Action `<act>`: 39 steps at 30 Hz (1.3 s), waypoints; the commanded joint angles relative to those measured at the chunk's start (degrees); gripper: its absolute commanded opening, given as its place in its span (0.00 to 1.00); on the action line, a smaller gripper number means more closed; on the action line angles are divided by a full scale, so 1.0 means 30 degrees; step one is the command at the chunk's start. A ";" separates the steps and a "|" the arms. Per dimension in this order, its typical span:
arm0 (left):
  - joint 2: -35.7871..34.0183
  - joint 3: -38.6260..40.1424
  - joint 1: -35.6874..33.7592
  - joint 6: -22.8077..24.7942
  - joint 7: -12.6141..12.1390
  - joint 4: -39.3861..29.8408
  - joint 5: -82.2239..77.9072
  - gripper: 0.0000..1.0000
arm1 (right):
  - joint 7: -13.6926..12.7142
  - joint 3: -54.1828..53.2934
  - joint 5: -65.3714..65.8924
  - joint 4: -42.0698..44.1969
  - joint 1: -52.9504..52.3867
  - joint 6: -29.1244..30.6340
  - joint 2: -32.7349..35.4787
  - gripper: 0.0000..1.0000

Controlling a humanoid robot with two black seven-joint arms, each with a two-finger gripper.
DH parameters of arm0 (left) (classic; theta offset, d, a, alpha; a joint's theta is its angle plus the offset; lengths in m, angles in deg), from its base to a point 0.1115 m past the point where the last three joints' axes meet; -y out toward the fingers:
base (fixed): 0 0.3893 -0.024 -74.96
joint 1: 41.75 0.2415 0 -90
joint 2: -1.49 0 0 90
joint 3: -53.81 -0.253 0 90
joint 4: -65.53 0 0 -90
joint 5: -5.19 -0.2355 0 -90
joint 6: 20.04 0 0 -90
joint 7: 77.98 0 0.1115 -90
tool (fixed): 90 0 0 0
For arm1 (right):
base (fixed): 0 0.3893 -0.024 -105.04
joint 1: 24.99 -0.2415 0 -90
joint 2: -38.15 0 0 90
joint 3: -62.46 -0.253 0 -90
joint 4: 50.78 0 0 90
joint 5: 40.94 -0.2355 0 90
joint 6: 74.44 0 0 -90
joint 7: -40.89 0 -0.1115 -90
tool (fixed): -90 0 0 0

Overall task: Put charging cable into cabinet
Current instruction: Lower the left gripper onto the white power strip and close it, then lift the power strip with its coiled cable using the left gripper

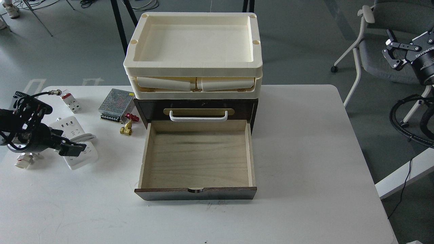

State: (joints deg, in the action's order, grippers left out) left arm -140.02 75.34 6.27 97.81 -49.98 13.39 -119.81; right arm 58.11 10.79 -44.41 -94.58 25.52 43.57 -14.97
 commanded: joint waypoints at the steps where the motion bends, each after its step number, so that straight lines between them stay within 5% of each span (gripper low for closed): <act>1: 0.0909 -0.0351 -0.0128 -0.1134 -0.0001 0.1614 0.0001 0.93 | 0.0001 -0.0002 -0.0014 -0.0018 0.0126 -0.0001 0.0099 1.00; 12: 0.1732 -0.0468 -0.0129 -0.2456 -0.0001 0.2819 0.0001 0.89 | 0.0001 -0.0031 -0.0044 -0.0047 0.0419 -0.0001 0.0158 1.00; 21: 0.2054 -0.1376 -0.0158 -0.2808 -0.0001 0.3844 0.0001 0.76 | 0.0001 -0.0002 -0.0044 -0.0018 0.0536 -0.0001 0.0129 1.00; 26: 0.2172 -0.1435 -0.0128 -0.3218 -0.0001 0.4108 0.0001 0.61 | 0.0001 -0.0031 -0.0044 -0.0018 0.0624 -0.0001 0.0070 1.00; 39: 0.2172 -0.1464 -0.0128 -0.4185 -0.0001 0.4255 0.0001 0.52 | 0.0001 -0.0061 -0.0044 -0.0018 0.0859 -0.0001 0.0158 1.00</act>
State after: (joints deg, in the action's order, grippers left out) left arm -133.48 71.02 5.88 85.40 -49.98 26.15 -119.81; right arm 58.11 10.68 -44.54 -94.63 28.03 43.56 -14.58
